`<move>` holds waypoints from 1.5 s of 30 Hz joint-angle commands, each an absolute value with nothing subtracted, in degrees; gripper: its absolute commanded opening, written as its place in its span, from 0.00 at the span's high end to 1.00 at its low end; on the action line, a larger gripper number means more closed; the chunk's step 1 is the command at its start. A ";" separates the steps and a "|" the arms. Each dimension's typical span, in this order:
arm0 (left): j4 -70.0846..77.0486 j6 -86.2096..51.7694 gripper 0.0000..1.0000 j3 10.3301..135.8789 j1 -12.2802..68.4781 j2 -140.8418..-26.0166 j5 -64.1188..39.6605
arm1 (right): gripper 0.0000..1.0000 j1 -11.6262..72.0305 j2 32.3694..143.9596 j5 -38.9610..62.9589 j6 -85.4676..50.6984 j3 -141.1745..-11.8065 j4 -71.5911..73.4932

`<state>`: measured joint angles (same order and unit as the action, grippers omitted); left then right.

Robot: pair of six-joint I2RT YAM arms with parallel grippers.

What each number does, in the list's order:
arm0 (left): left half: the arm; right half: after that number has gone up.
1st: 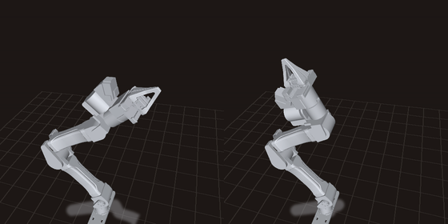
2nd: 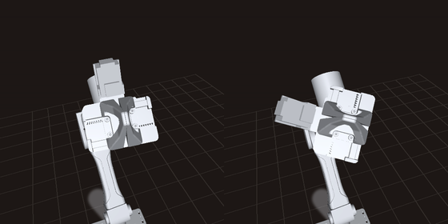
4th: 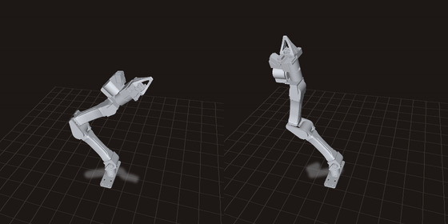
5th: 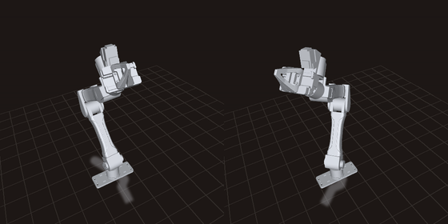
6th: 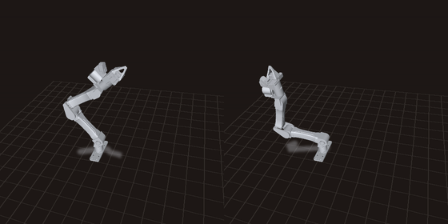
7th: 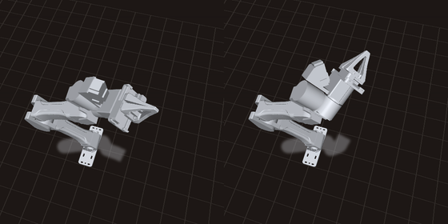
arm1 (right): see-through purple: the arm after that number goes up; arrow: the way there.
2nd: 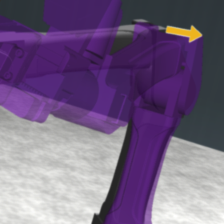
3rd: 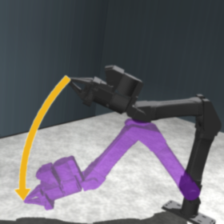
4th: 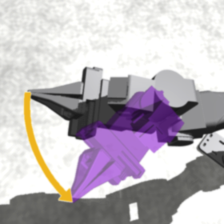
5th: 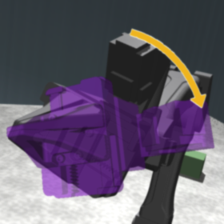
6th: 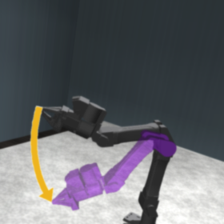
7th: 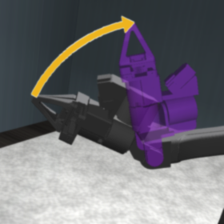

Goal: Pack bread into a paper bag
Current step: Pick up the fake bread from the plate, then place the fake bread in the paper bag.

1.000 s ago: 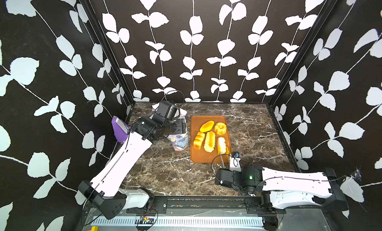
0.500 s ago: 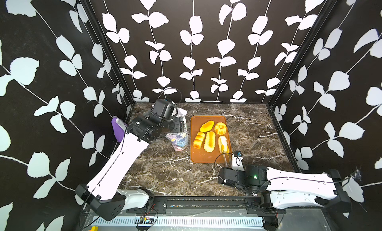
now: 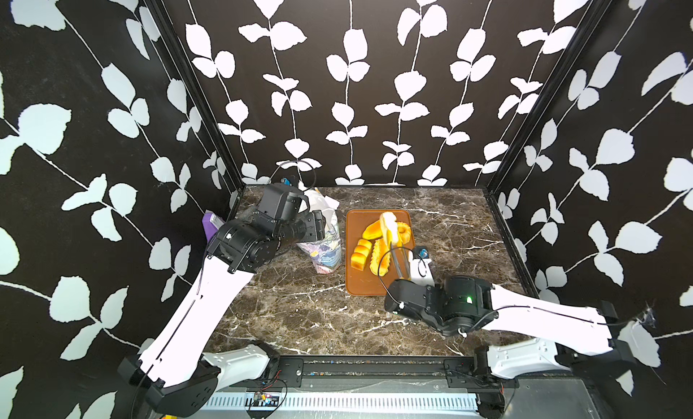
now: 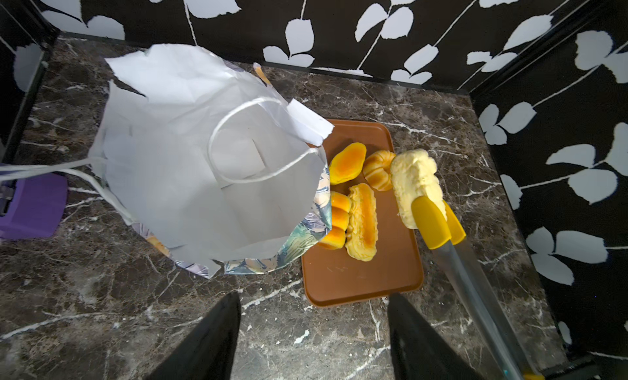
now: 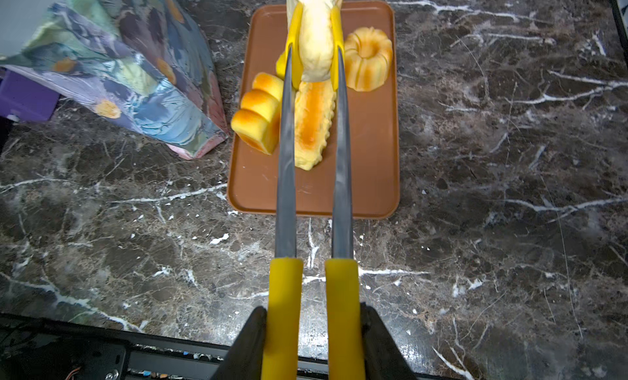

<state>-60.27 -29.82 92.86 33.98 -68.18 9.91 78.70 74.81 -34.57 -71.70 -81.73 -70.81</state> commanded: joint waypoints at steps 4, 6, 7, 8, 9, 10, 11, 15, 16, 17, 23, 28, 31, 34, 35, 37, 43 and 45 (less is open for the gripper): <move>-64.01 -32.15 0.27 91.17 33.09 -66.11 19.47 | 1.00 79.38 79.26 -36.21 -63.57 -92.26 -72.99; -64.06 -32.64 0.26 90.08 32.79 -65.87 20.08 | 1.00 80.39 80.60 -36.36 -62.47 -95.12 -73.81; -64.05 -32.91 0.26 89.39 32.74 -65.78 20.38 | 1.00 81.15 81.29 -36.83 -61.97 -96.68 -74.35; -63.99 -33.19 0.26 88.81 32.57 -65.70 20.63 | 1.00 81.78 81.85 -37.24 -61.63 -98.06 -75.01; -63.83 -33.42 0.26 88.06 32.46 -65.70 20.65 | 1.00 82.54 82.53 -37.96 -61.68 -99.74 -76.08; -63.42 -33.57 0.26 87.21 32.43 -65.66 20.55 | 1.00 83.26 83.25 -38.62 -61.91 -101.42 -77.69; -62.92 -33.69 0.25 86.41 32.35 -65.51 20.31 | 1.00 83.80 83.72 -39.19 -62.09 -102.73 -78.92; -60.75 -35.02 0.23 82.91 31.74 -64.90 18.93 | 1.00 86.30 86.08 -40.17 -62.01 -108.55 -82.08; -60.23 -35.45 0.23 82.17 31.64 -64.68 18.52 | 1.00 87.04 86.99 -40.49 -61.96 -110.51 -83.14; -59.85 -35.85 0.23 81.53 31.51 -64.43 18.23 | 1.00 87.59 87.93 -40.84 -61.96 -112.42 -84.33; -58.67 -39.56 0.22 77.96 30.95 -62.96 18.59 | 1.00 90.63 97.06 -42.32 -60.82 -127.56 -93.51; -58.54 -41.11 0.22 75.96 30.41 -62.21 21.23 | 1.00 90.90 101.48 -41.83 -60.12 -132.88 -96.33; -57.63 -41.37 0.21 74.30 29.85 -61.54 22.79 | 1.00 90.91 101.31 -41.81 -59.50 -132.27 -94.13; -56.36 -41.31 0.21 72.43 29.21 -61.11 23.78 | 1.00 90.91 100.56 -41.65 -58.55 -131.01 -91.13; -55.93 -41.46 0.21 71.88 28.89 -61.00 23.87 | 1.00 90.90 100.37 -41.64 -58.45 -130.87 -90.47; -55.08 -41.41 0.21 71.05 28.36 -61.08 24.16 | 1.00 90.91 100.28 -41.33 -58.40 -130.95 -89.85; -50.76 -40.79 0.21 69.43 26.86 -62.67 24.66 | 1.00 90.97 100.62 -40.56 -58.36 -131.22 -89.23; -49.27 -40.63 0.21 69.35 26.31 -63.44 24.38 | 1.00 91.10 100.80 -40.28 -57.95 -131.43 -88.78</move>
<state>-52.80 -40.93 70.00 27.03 -62.89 23.46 90.74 102.28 -38.04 -58.54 -130.04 -90.63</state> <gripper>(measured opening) 0.795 0.384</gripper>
